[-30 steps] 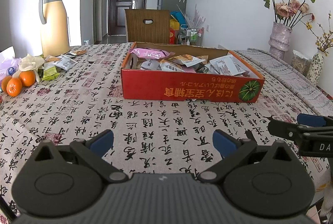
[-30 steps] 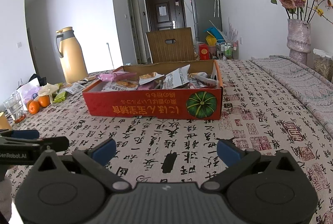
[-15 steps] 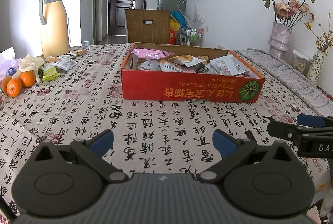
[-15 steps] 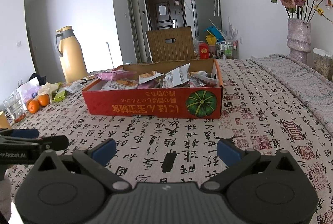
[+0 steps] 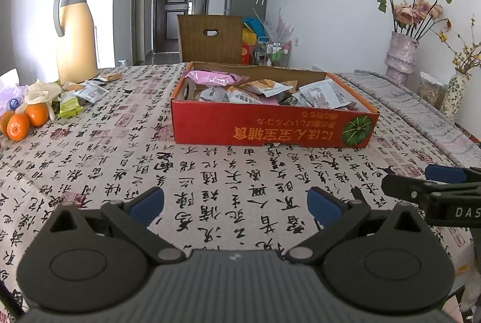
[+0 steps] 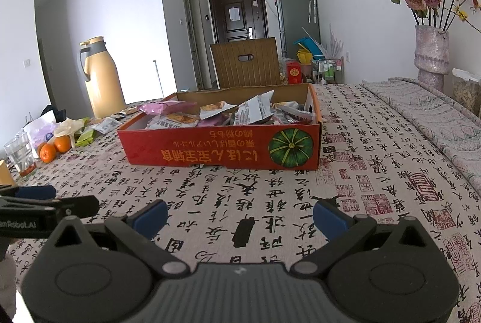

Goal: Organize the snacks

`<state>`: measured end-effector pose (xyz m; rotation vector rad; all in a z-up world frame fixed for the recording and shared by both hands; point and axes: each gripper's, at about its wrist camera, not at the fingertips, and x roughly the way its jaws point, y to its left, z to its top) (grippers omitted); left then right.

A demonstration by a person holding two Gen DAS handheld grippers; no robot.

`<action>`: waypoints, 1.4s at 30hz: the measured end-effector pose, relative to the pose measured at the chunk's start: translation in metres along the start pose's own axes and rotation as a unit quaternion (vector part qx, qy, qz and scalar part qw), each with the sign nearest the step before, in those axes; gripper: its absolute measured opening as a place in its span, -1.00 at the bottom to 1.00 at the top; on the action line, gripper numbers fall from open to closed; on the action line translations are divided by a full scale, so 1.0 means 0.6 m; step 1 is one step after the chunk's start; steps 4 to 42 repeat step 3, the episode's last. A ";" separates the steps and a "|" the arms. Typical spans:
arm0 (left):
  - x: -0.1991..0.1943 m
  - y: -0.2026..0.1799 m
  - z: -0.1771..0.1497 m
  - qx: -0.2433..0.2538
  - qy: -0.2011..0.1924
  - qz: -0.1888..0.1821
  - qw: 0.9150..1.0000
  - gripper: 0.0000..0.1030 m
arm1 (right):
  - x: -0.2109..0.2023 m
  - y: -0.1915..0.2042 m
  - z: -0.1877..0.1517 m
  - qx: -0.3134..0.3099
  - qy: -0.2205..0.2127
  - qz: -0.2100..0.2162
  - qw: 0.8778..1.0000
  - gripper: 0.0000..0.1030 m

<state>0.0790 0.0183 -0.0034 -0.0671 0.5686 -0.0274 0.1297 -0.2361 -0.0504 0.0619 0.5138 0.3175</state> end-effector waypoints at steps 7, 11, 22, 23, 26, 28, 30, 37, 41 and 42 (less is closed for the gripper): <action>-0.001 -0.001 0.000 0.001 -0.001 -0.004 1.000 1.00 | -0.002 -0.001 -0.005 0.000 0.001 0.000 1.000 1.00; -0.001 -0.001 0.000 0.001 -0.001 -0.004 1.000 1.00 | -0.002 -0.001 -0.005 0.000 0.001 0.000 1.000 1.00; -0.001 -0.001 0.000 0.001 -0.001 -0.004 1.000 1.00 | -0.002 -0.001 -0.005 0.000 0.001 0.000 1.000 1.00; -0.001 -0.001 0.000 0.001 -0.001 -0.004 1.000 1.00 | -0.002 -0.001 -0.005 0.000 0.001 0.000 1.000 1.00; -0.001 -0.001 0.000 0.001 -0.001 -0.004 1.000 1.00 | -0.002 -0.001 -0.005 0.000 0.001 0.000 1.000 1.00; -0.001 -0.001 0.000 0.001 -0.001 -0.004 1.000 1.00 | -0.002 -0.001 -0.005 0.000 0.001 0.000 1.000 1.00; -0.001 -0.001 0.000 0.001 -0.001 -0.004 1.000 1.00 | -0.002 -0.001 -0.005 0.000 0.001 0.000 1.000 1.00; -0.001 -0.001 0.000 0.001 -0.001 -0.004 1.000 1.00 | -0.002 -0.001 -0.005 0.000 0.001 0.000 1.000 1.00; -0.001 -0.001 0.000 0.001 -0.001 -0.004 1.000 1.00 | -0.002 -0.001 -0.005 0.000 0.001 0.000 1.000 1.00; -0.001 -0.001 0.000 0.001 -0.001 -0.004 1.000 1.00 | -0.002 -0.001 -0.005 0.000 0.001 0.000 1.000 1.00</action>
